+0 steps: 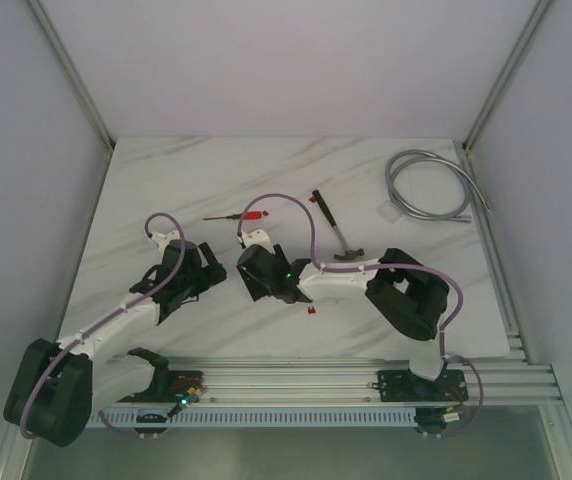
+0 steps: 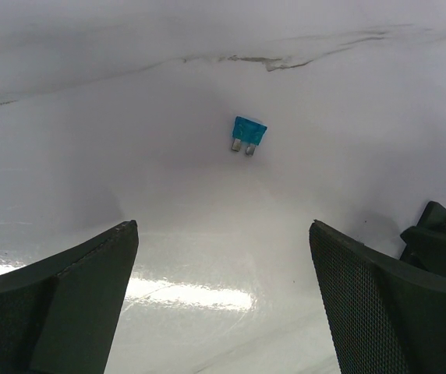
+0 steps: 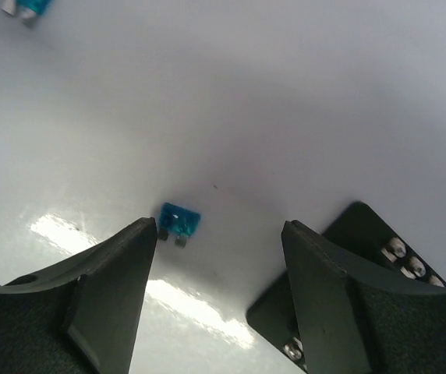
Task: Snap on the fuse box
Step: Pick up the fuse from the center of the board.
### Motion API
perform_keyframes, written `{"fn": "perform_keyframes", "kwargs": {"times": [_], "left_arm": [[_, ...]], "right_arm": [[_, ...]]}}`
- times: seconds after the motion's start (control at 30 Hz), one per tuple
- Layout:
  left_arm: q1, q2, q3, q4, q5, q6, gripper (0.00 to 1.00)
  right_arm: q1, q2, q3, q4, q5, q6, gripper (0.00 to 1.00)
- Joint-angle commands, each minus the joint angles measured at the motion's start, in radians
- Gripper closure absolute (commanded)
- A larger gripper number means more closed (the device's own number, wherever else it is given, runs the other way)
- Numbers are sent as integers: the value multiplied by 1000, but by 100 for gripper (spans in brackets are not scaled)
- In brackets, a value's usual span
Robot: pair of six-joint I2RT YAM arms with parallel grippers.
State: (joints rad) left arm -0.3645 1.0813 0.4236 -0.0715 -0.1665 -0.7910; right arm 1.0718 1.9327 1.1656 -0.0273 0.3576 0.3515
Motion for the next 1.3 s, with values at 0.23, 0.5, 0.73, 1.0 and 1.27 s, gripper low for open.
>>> {"fn": "perform_keyframes", "kwargs": {"times": [0.23, 0.5, 0.73, 1.0, 1.27], "left_arm": [[9, -3, -4, 12, 24, 6, 0], [9, -15, -10, 11, 18, 3, 0], [9, -20, -17, 10, 13, -1, 0], [9, -21, -15, 10, 13, -1, 0], [9, -19, -12, 10, 16, 1, 0]], "right_arm": [[1, -69, -38, -77, 52, 26, 30], [-1, -30, 3, 4, -58, -72, 31], [-16, 22, 42, 4, -108, -95, 46], [-28, 33, 41, 2, -157, -101, 53], [-33, 46, 50, -13, -178, -108, 58]]}}
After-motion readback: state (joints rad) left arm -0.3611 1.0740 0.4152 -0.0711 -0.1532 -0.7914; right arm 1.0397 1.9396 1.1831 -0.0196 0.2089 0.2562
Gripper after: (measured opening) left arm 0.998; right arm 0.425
